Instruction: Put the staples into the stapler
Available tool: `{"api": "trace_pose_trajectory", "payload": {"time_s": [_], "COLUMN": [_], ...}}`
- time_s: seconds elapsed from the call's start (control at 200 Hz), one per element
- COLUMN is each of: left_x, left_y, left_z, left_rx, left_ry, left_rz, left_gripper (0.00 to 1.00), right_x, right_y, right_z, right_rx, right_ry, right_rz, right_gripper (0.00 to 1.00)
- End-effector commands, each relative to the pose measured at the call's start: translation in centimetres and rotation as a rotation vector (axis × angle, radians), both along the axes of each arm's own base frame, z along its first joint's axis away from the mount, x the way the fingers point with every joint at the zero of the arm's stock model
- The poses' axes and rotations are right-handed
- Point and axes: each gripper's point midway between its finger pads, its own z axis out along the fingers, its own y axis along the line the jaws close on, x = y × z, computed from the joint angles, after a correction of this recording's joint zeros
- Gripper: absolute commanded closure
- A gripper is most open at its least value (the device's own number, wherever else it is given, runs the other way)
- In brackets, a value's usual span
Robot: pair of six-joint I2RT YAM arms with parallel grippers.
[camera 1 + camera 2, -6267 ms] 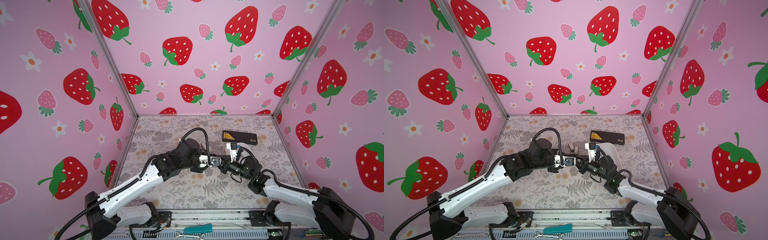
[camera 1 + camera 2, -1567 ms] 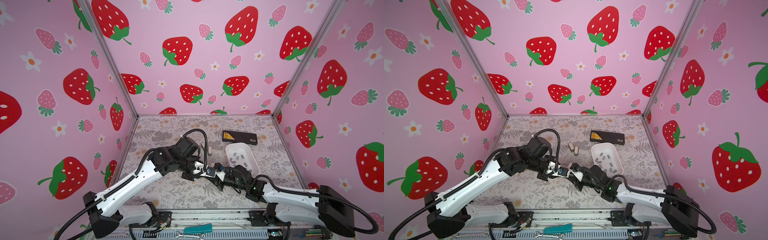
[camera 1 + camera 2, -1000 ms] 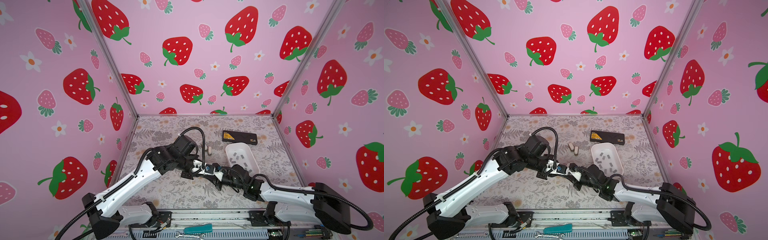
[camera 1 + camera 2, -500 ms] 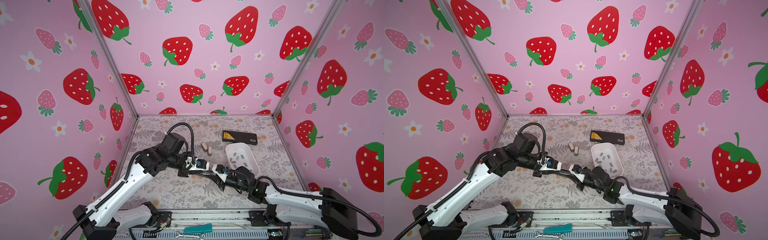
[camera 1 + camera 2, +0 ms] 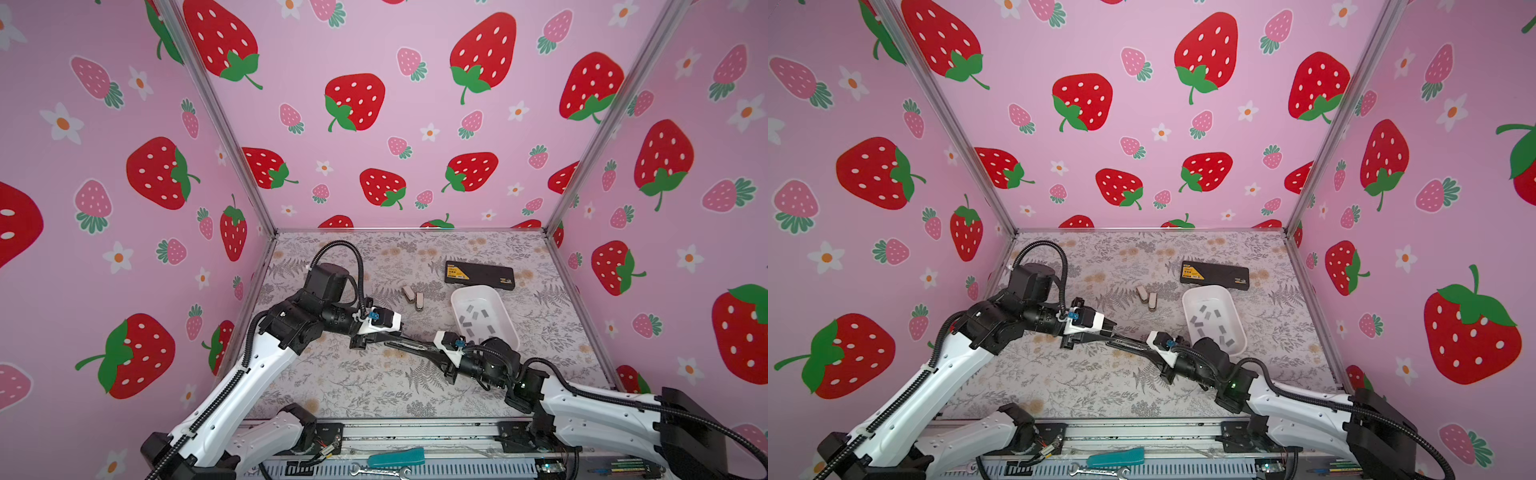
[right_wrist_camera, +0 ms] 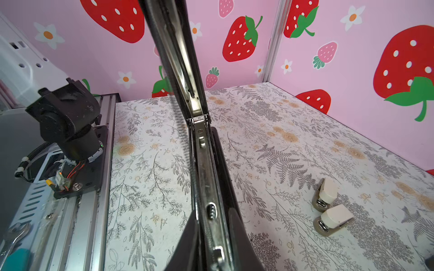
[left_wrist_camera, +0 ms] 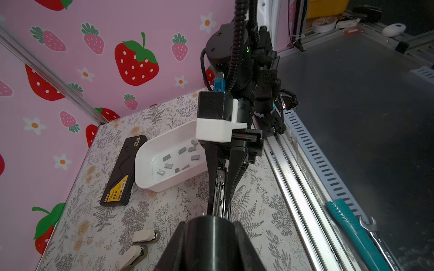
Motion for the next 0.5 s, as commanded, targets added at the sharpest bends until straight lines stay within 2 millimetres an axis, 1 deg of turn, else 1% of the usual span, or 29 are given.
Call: {"api": "trace_pose_trajectory", "payload": {"time_s": [0.0,0.1,0.265,0.38,0.49], "left_x": [1.8,1.7,1.5,2.2,3.4], "left_y": [0.8,1.0,1.3,1.7,2.2], "left_z": [3.6,3.9,3.9,3.9,3.7], "left_rx": [-0.113,-0.135,-0.144,-0.154,-0.156], "left_ry": [-0.149,-0.164,-0.188,-0.187,-0.181], "left_rz": [0.045,0.038,0.036,0.057,0.098], "left_gripper": [1.00,1.00,1.00,1.00,1.00], "right_x": [0.8,0.9,1.0,0.9,0.8], "right_y": [-0.8,-0.8,-0.8,-0.9,-1.0], "right_z": [0.3,0.3,0.2,0.6,1.0], "right_rx": [0.017,0.016,0.014,0.030,0.052], "right_ry": [-0.009,-0.008,-0.008,-0.009,-0.006], "right_rz": [-0.056,-0.058,-0.062,-0.060,-0.056], "right_gripper": [0.90,0.90,0.91,0.91,0.92]}}
